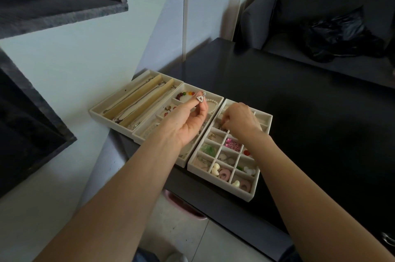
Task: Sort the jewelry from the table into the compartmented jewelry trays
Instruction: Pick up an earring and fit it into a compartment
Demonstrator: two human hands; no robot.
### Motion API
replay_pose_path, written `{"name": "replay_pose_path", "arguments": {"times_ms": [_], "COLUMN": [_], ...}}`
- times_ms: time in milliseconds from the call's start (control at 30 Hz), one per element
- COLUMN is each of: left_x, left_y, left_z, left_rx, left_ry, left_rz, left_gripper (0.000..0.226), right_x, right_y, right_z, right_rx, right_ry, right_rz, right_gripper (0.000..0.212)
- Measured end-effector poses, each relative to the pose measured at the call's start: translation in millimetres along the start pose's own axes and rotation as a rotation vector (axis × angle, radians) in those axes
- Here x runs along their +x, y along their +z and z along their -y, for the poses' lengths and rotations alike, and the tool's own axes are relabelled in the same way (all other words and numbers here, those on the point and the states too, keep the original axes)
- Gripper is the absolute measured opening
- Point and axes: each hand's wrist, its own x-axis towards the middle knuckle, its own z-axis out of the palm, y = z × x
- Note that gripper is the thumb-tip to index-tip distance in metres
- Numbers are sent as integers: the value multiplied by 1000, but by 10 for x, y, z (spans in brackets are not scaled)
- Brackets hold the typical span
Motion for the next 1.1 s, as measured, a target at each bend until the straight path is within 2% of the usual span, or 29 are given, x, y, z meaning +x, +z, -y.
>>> {"name": "replay_pose_path", "arguments": {"times_ms": [67, 167, 267, 500, 667, 933, 1100], "left_x": [5, 15, 25, 11, 27, 6, 16], "left_y": [7, 9, 4, 13, 3, 27, 24], "left_z": [4, 5, 1, 23, 17, 20, 23], "left_rx": [7, 0, -8, -9, -10, 11, -5], "left_ry": [2, 2, 1, -4, 7, -12, -3], "left_rz": [-6, -10, -6, 4, -7, 1, -8], "left_gripper": [14, 30, 38, 36, 43, 22, 39], "right_x": [-2, -22, -53, -102, -90, -102, -102], "right_y": [-34, -126, -171, -70, -49, -139, -116], "right_z": [-30, -61, -83, -72, -93, -135, -163], "right_rx": [24, 71, 67, -58, -25, 66, 5], "right_ry": [-24, -36, -38, -41, -37, -76, -59], "right_rz": [-24, -85, -72, 29, 61, 26, 26], "right_gripper": [8, 13, 14, 16, 17, 16, 23]}}
